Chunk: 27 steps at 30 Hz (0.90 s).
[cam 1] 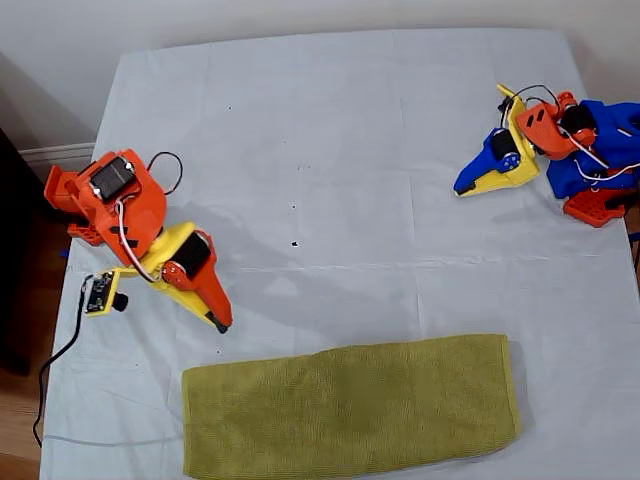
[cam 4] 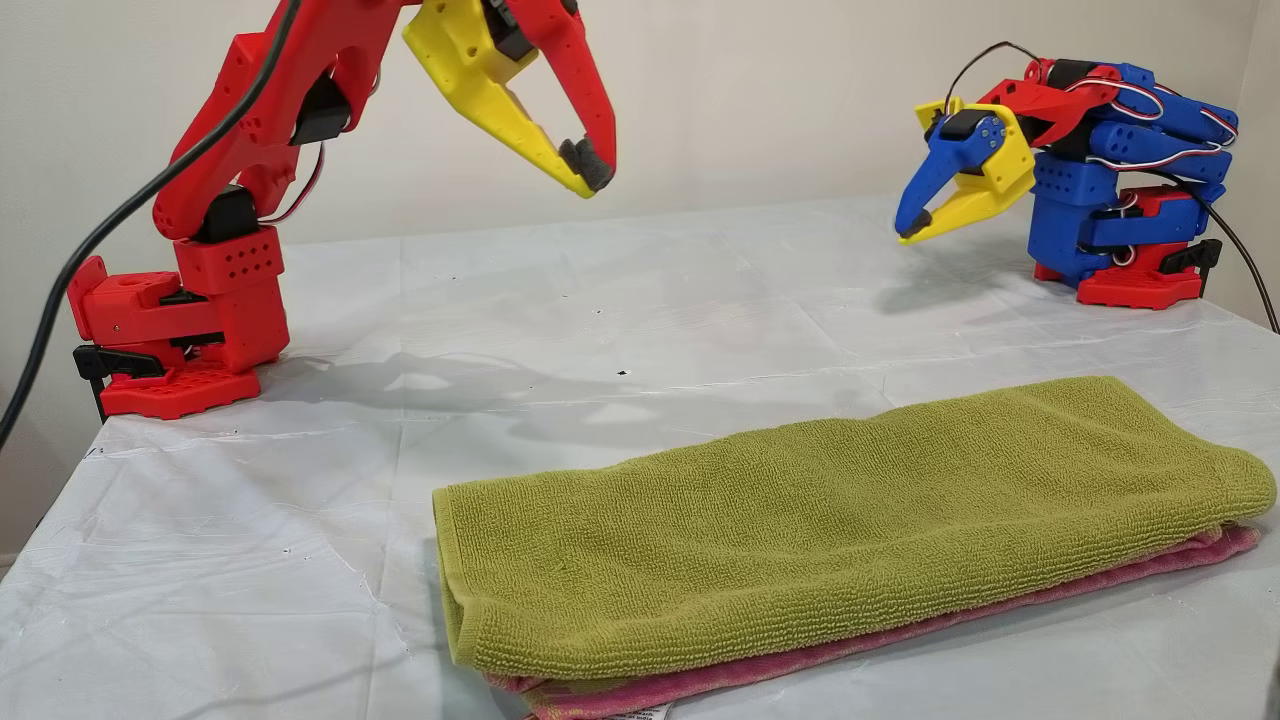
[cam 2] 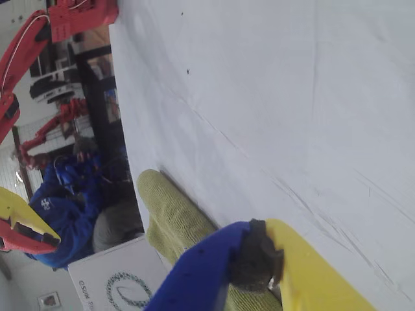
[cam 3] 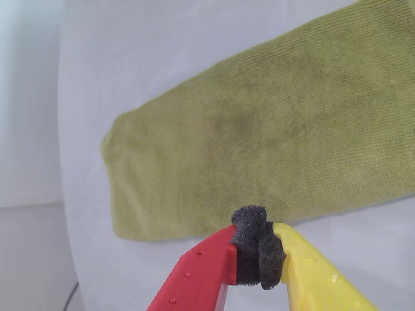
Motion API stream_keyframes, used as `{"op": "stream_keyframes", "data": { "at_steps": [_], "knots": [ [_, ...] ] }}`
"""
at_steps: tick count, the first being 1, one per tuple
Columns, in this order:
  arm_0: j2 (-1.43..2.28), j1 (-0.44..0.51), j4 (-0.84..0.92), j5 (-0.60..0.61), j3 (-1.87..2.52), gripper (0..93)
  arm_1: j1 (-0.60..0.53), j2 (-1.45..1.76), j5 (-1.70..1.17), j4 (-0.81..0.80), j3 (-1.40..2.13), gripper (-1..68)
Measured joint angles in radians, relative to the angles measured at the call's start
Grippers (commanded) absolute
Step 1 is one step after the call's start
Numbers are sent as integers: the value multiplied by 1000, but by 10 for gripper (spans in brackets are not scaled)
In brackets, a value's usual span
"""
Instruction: Fold the towel.
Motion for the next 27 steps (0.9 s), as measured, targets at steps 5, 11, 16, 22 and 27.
{"op": "stream_keyframes", "data": {
  "at_steps": [5,11,16,22,27],
  "knots": [
    [0,2,0,-2,0,0,-15,0,-11,41,0,1],
    [0,12,0,-34,0,0,8,0,-40,193,0,1],
    [-21,64,0,-80,-2,0,14,0,-72,299,0,1],
    [-44,117,0,-138,-2,0,20,0,-72,330,0,1],
    [-69,143,0,-176,-3,0,48,0,-54,331,0,1]
  ]
}}
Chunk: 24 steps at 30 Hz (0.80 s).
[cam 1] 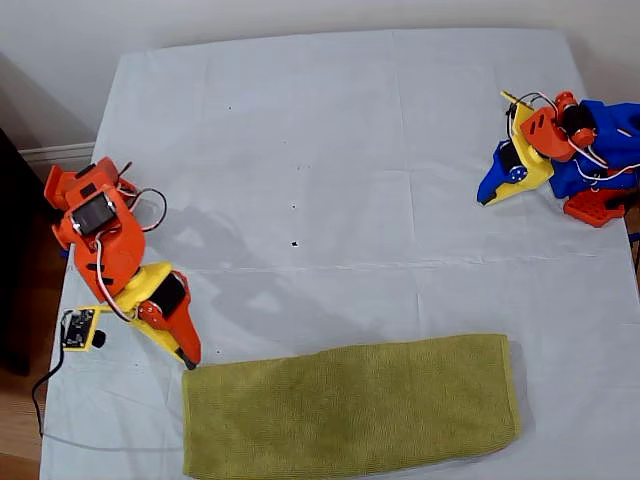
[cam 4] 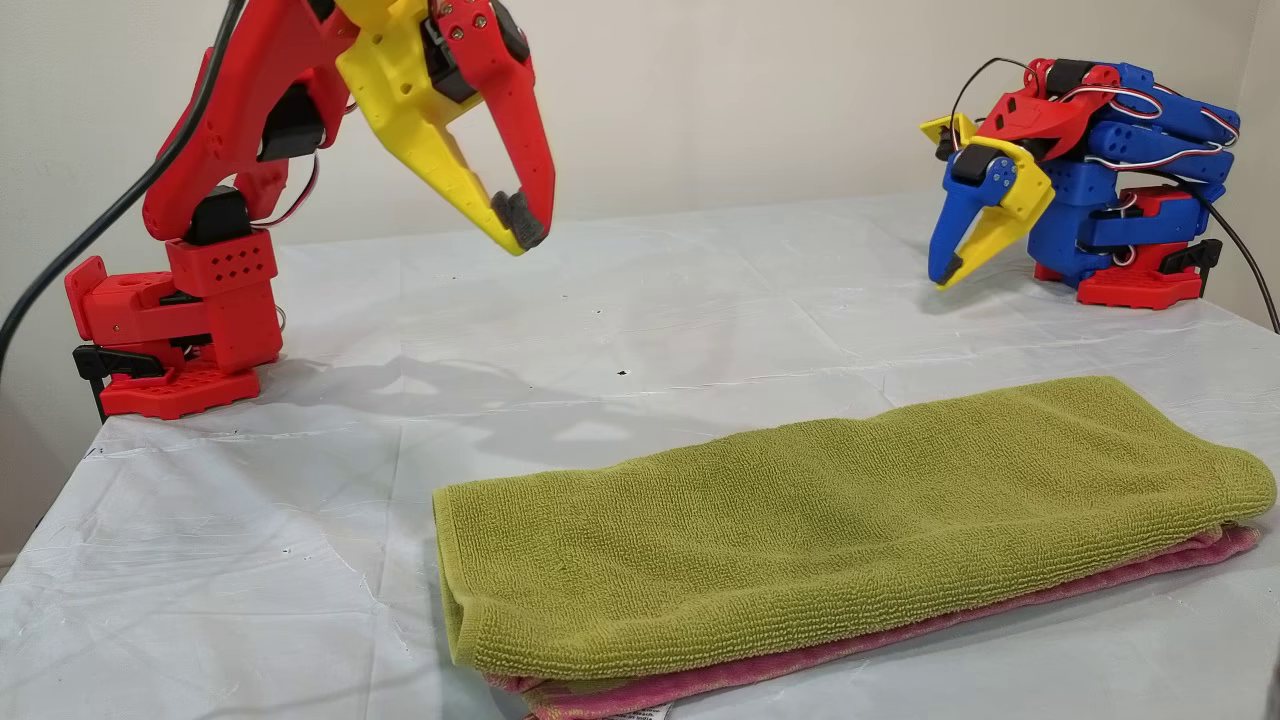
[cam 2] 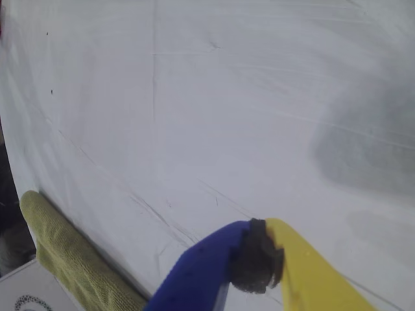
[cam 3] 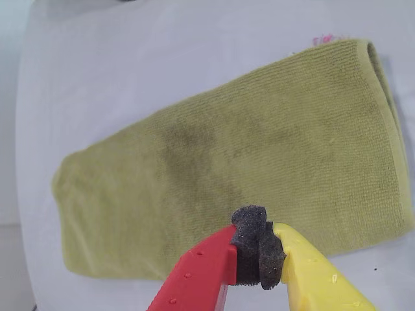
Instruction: Fold the towel.
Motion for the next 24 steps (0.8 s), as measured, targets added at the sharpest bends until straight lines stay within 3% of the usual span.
{"op": "stream_keyframes", "data": {
  "at_steps": [8,17,24],
  "knots": [
    [-61,58,17,-78,0,0,-5,0,2,0,0,1],
    [-120,179,9,-81,0,0,-5,0,2,0,0,1],
    [-181,189,51,-133,0,0,-5,0,2,0,0,1]
  ]
}}
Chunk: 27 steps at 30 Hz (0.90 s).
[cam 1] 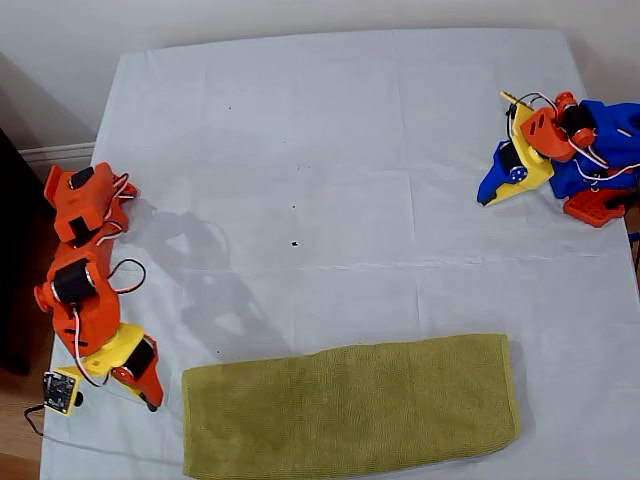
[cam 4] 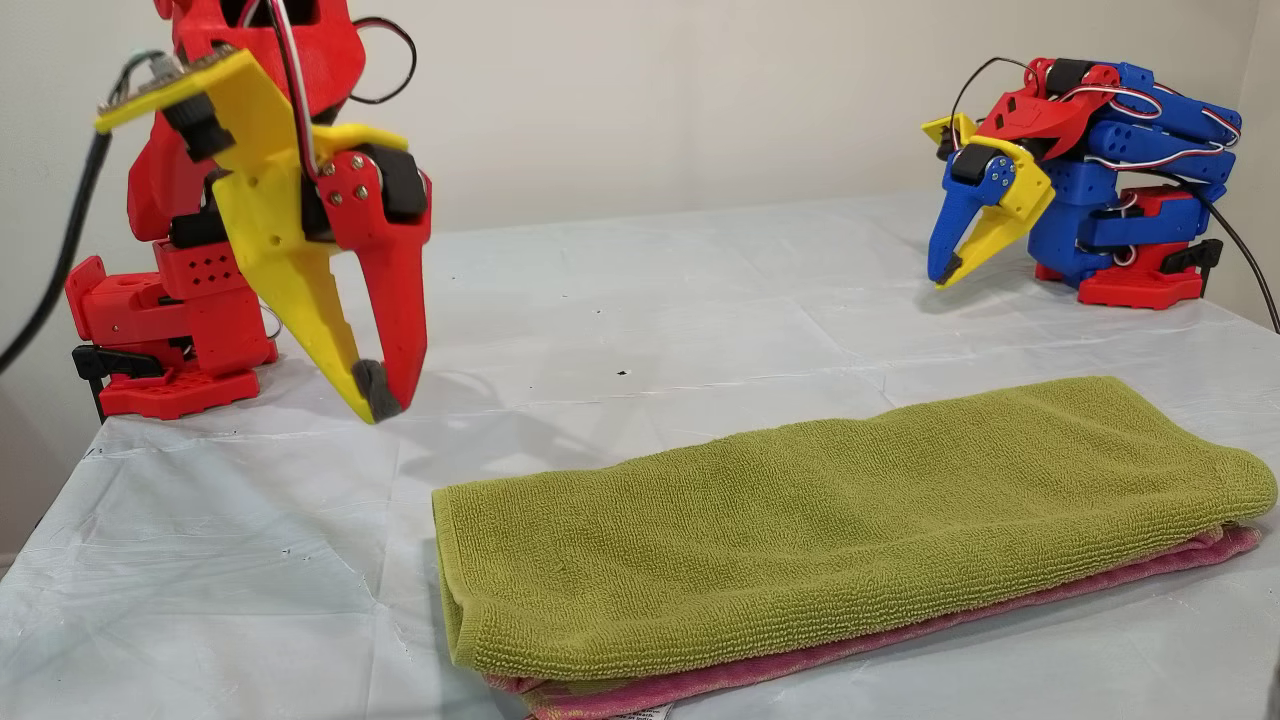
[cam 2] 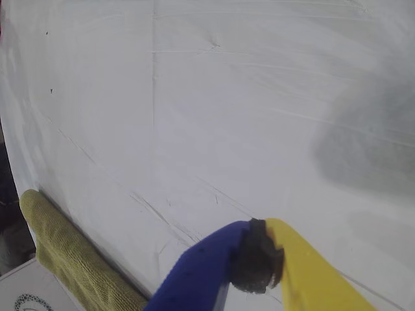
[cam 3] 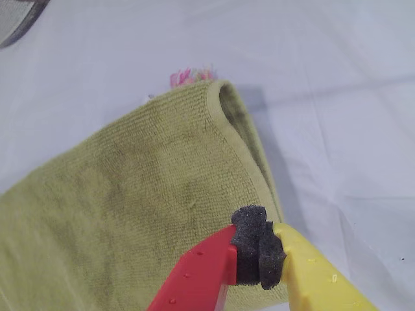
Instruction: Fold the towel.
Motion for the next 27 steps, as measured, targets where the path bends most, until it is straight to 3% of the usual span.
{"op": "stream_keyframes", "data": {
  "at_steps": [5,12,17,22,27],
  "knots": [
    [-54,9,8,-20,0,14,0,0,0,0,0,1],
    [-98,23,5,-95,0,170,0,0,0,0,0,1],
    [-121,32,9,-127,0,298,0,0,0,0,0,1],
    [-146,32,11,-149,0,562,0,0,0,0,0,1],
    [-175,17,-9,-152,0,634,0,0,0,0,0,1]
  ]
}}
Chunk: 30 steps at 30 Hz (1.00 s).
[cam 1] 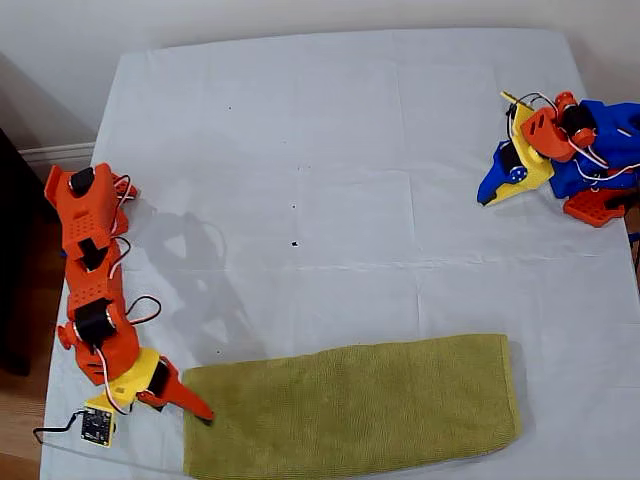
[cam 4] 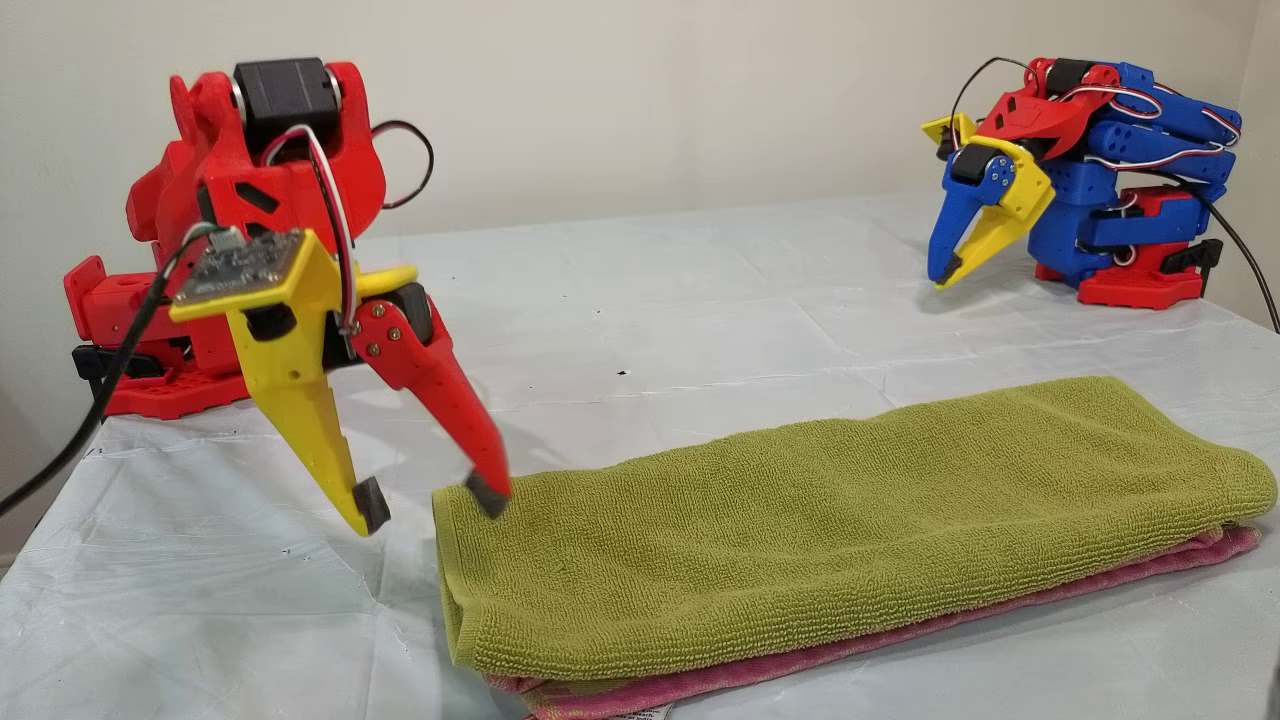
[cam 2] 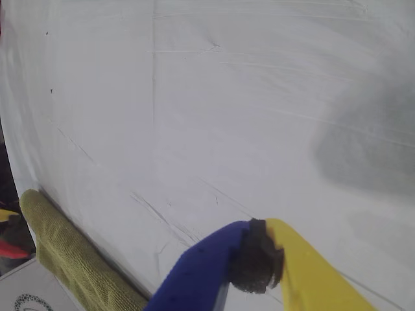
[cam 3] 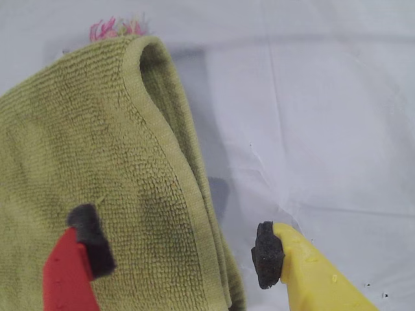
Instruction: Fold the towel.
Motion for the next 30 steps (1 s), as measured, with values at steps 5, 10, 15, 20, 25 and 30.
{"op": "stream_keyframes", "data": {
  "at_steps": [5,10,15,20,25,30],
  "knots": [
    [-6,-20,-29,-11,0,682,0,0,0,0,0,1],
    [-40,-44,-34,-34,0,708,0,0,0,0,0,1],
    [-80,-66,-35,-52,0,712,0,0,0,0,0,1],
    [-94,-72,-75,-54,0,708,0,0,0,0,0,1],
    [-109,-72,-104,-66,0,729,0,0,0,0,0,1],
    [-141,-71,-163,-78,0,767,0,0,0,0,0,1]
  ]
}}
